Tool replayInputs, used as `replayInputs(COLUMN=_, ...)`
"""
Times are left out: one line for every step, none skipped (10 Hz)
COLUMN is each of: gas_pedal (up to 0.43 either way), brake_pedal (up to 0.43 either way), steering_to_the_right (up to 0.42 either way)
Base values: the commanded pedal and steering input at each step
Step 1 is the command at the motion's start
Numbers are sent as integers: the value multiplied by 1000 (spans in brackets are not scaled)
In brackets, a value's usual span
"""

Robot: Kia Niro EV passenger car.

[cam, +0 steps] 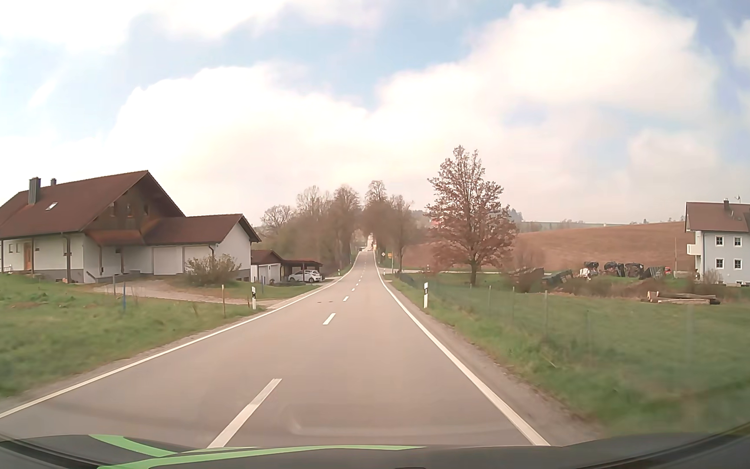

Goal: Follow the waypoints while adhering to traffic rules and regulations

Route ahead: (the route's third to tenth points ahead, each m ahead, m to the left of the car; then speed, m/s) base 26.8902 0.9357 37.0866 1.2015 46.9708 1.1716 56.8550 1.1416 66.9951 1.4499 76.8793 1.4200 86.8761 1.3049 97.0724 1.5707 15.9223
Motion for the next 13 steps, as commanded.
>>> replayInputs(gas_pedal=0, brake_pedal=0, steering_to_the_right=-4)
replayInputs(gas_pedal=0, brake_pedal=0, steering_to_the_right=-4)
replayInputs(gas_pedal=0, brake_pedal=0, steering_to_the_right=-4)
replayInputs(gas_pedal=0, brake_pedal=0, steering_to_the_right=-4)
replayInputs(gas_pedal=0, brake_pedal=0, steering_to_the_right=-4)
replayInputs(gas_pedal=0, brake_pedal=0, steering_to_the_right=-2)
replayInputs(gas_pedal=0, brake_pedal=0, steering_to_the_right=-1)
replayInputs(gas_pedal=0, brake_pedal=0, steering_to_the_right=0)
replayInputs(gas_pedal=0, brake_pedal=0, steering_to_the_right=0)
replayInputs(gas_pedal=0, brake_pedal=0, steering_to_the_right=0)
replayInputs(gas_pedal=0, brake_pedal=0, steering_to_the_right=0)
replayInputs(gas_pedal=0, brake_pedal=0, steering_to_the_right=0)
replayInputs(gas_pedal=0, brake_pedal=0, steering_to_the_right=0)
